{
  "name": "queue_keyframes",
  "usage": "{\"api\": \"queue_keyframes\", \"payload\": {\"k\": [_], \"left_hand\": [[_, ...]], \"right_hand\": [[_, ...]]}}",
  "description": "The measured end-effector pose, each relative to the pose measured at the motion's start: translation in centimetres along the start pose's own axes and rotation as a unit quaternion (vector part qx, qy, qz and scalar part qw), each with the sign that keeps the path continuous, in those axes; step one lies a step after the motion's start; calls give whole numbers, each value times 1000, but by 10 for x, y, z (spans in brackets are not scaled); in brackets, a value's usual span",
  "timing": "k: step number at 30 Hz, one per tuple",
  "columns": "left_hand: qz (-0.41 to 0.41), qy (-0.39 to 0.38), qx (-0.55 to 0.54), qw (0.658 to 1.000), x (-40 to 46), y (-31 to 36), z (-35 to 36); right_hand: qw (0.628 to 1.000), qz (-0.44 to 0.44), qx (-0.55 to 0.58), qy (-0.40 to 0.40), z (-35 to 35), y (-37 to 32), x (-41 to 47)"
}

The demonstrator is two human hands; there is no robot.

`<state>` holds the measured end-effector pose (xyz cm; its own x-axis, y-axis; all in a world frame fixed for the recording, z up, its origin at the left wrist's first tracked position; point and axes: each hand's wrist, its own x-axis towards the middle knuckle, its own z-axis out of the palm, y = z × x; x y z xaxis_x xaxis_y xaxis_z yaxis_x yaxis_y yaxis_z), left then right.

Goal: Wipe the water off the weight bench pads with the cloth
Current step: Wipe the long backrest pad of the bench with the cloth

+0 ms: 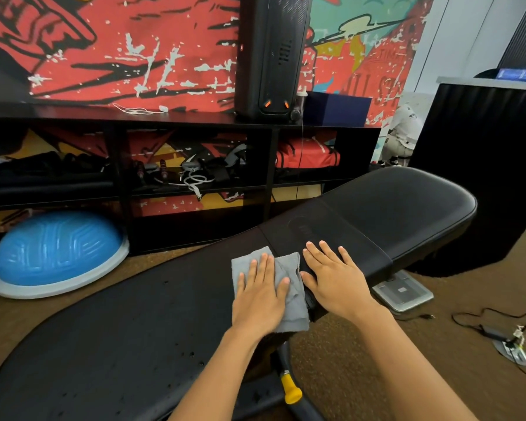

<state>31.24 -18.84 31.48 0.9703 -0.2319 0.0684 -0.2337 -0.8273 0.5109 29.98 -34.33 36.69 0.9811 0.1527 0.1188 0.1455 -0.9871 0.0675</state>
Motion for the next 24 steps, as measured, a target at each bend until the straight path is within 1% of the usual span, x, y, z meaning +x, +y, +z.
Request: {"api": "queue_keyframes", "payload": {"k": [6, 13, 19, 24], "left_hand": [[-26, 2, -14, 1000, 9, -22, -6], [-55, 22, -13, 998, -18, -46, -7], [-63, 32, 18, 997, -44, -40, -1], [-62, 30, 20, 997, -46, -27, 1]], "right_hand": [[1000, 2, 4, -2, -2, 0, -1], [1000, 1, 4, -7, -2, 0, -1], [1000, 10, 0, -1, 0, -4, -3], [1000, 23, 4, 12, 2, -10, -7]]}}
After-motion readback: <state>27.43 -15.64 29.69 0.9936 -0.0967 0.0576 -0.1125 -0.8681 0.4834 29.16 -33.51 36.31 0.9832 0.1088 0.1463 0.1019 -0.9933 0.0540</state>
